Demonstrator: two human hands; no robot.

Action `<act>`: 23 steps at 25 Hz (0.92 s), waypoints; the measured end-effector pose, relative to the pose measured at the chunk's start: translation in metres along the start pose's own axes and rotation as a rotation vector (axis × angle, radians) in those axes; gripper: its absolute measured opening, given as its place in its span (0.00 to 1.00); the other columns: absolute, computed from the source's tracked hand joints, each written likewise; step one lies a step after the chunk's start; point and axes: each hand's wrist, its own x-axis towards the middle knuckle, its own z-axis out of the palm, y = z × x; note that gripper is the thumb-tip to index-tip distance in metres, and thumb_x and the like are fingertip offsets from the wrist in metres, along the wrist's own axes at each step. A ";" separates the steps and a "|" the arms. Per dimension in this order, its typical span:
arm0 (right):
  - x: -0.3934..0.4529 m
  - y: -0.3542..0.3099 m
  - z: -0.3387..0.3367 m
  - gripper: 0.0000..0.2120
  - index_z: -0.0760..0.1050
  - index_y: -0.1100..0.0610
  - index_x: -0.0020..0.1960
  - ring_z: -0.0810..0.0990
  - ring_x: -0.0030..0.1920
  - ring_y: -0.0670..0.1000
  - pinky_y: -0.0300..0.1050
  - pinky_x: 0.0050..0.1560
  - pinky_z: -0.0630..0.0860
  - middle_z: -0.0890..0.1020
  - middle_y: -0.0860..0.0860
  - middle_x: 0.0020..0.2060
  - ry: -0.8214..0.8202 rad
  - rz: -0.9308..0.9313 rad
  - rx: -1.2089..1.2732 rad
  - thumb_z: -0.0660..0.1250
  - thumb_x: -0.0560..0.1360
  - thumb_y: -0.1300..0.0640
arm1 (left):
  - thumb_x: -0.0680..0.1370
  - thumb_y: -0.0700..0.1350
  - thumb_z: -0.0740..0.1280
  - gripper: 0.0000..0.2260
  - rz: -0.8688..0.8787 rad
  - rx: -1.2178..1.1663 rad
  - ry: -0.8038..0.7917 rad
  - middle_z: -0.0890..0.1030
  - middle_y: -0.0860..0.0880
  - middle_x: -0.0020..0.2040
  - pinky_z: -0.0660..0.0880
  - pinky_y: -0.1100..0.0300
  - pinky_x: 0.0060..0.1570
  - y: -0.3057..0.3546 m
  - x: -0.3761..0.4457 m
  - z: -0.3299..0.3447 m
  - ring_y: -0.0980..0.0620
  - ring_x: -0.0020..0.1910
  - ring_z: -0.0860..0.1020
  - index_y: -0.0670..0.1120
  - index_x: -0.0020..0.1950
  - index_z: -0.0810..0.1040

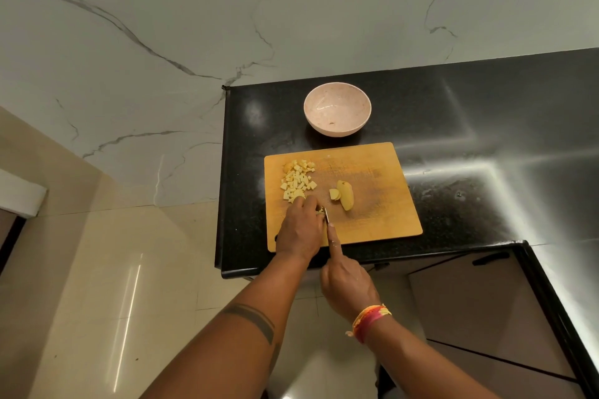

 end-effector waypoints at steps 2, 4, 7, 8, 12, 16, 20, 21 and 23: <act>0.013 -0.009 -0.001 0.39 0.34 0.45 0.82 0.74 0.31 0.49 0.46 0.29 0.65 0.76 0.49 0.34 0.009 -0.006 -0.006 0.55 0.81 0.56 | 0.83 0.48 0.63 0.08 -0.018 0.016 0.027 0.73 0.50 0.58 0.74 0.58 0.49 -0.002 0.010 -0.005 0.52 0.55 0.74 0.51 0.62 0.73; 0.021 -0.017 -0.004 0.38 0.34 0.44 0.82 0.73 0.31 0.49 0.46 0.29 0.65 0.75 0.49 0.34 0.028 -0.019 -0.013 0.55 0.81 0.56 | 0.83 0.48 0.63 0.08 -0.050 0.033 0.055 0.74 0.50 0.58 0.76 0.56 0.51 -0.005 0.021 -0.010 0.51 0.55 0.74 0.51 0.61 0.73; 0.022 -0.017 -0.014 0.39 0.35 0.43 0.82 0.72 0.30 0.49 0.47 0.29 0.65 0.75 0.48 0.32 0.077 -0.038 0.008 0.56 0.81 0.57 | 0.83 0.48 0.64 0.08 -0.043 0.055 0.070 0.75 0.50 0.59 0.78 0.54 0.53 -0.003 0.032 -0.015 0.51 0.55 0.74 0.51 0.61 0.74; 0.020 -0.014 -0.017 0.40 0.35 0.42 0.82 0.72 0.29 0.49 0.48 0.29 0.65 0.74 0.48 0.31 0.103 -0.035 0.022 0.56 0.81 0.57 | 0.83 0.48 0.63 0.09 -0.016 0.051 0.063 0.75 0.50 0.60 0.77 0.54 0.55 0.000 0.034 -0.015 0.51 0.56 0.74 0.51 0.62 0.75; 0.013 0.007 -0.025 0.42 0.36 0.38 0.82 0.73 0.28 0.52 0.54 0.31 0.71 0.75 0.49 0.29 0.155 -0.017 0.060 0.58 0.79 0.58 | 0.83 0.47 0.63 0.16 0.138 -0.015 -0.066 0.73 0.53 0.66 0.74 0.53 0.63 0.014 0.040 -0.009 0.51 0.65 0.70 0.50 0.71 0.76; 0.015 0.016 -0.029 0.42 0.36 0.39 0.82 0.74 0.29 0.51 0.51 0.31 0.70 0.75 0.49 0.29 0.137 0.015 0.050 0.57 0.79 0.58 | 0.83 0.46 0.65 0.15 0.165 0.015 -0.165 0.75 0.53 0.66 0.72 0.51 0.65 0.021 0.051 -0.006 0.50 0.67 0.69 0.51 0.70 0.76; 0.013 0.017 -0.034 0.41 0.36 0.40 0.82 0.74 0.29 0.51 0.50 0.31 0.69 0.75 0.49 0.30 0.133 0.008 0.051 0.57 0.79 0.57 | 0.80 0.43 0.68 0.10 0.134 -0.093 -0.138 0.74 0.53 0.60 0.77 0.53 0.59 0.019 0.052 -0.006 0.53 0.58 0.74 0.50 0.61 0.78; 0.011 0.017 -0.035 0.41 0.37 0.40 0.82 0.74 0.29 0.51 0.49 0.31 0.69 0.75 0.49 0.30 0.139 0.000 0.051 0.57 0.80 0.58 | 0.79 0.43 0.69 0.09 0.122 -0.149 -0.114 0.74 0.54 0.59 0.78 0.54 0.57 0.018 0.050 -0.006 0.54 0.56 0.75 0.50 0.59 0.78; 0.006 0.016 -0.036 0.40 0.38 0.41 0.83 0.73 0.28 0.49 0.48 0.30 0.68 0.75 0.48 0.29 0.155 -0.008 0.068 0.57 0.80 0.58 | 0.78 0.42 0.70 0.09 0.100 -0.262 -0.081 0.75 0.56 0.57 0.79 0.60 0.55 0.020 0.042 -0.006 0.56 0.53 0.77 0.51 0.57 0.79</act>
